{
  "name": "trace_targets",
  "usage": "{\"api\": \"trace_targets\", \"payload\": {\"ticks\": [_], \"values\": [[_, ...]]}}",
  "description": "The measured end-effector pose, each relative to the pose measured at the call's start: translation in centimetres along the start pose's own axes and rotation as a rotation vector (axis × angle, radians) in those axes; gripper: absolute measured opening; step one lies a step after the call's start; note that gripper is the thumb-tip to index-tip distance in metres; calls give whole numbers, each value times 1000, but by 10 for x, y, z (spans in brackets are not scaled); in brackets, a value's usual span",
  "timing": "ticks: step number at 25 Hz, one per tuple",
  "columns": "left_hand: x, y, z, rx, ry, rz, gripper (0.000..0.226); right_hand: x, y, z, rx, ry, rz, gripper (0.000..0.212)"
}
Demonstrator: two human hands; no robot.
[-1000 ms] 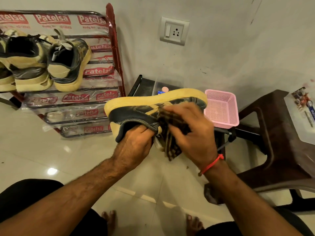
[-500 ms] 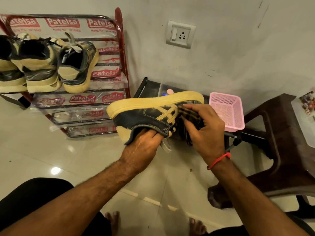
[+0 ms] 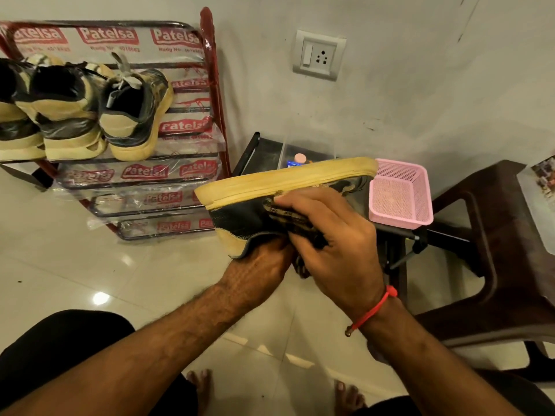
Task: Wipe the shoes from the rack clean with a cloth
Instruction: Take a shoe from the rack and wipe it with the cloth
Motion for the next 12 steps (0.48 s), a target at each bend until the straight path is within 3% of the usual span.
{"api": "trace_targets", "payload": {"ticks": [3,5,9,12], "values": [[-2,7,-3,-11,-28,116,26,16,-19,-48,-64,129,-86,34],[-4,7,-8,39,40,65,28,16,-22,-63,-93,190,-64,34],[2,1,0,55,-42,-23,44,-4,14,-5,5,14,123,38],[1,0,-2,33,2,1,51,11,-5,-47,-47,165,22,35]]}}
Point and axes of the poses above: each hand's wrist, its own x-axis towards the middle knuckle, its own y-axis out of the palm, z = x × y, the point moved 8 cm from there along x, towards the middle knuckle, and after that the axes turned 7 degrees about -z, right-handed, at the moved point
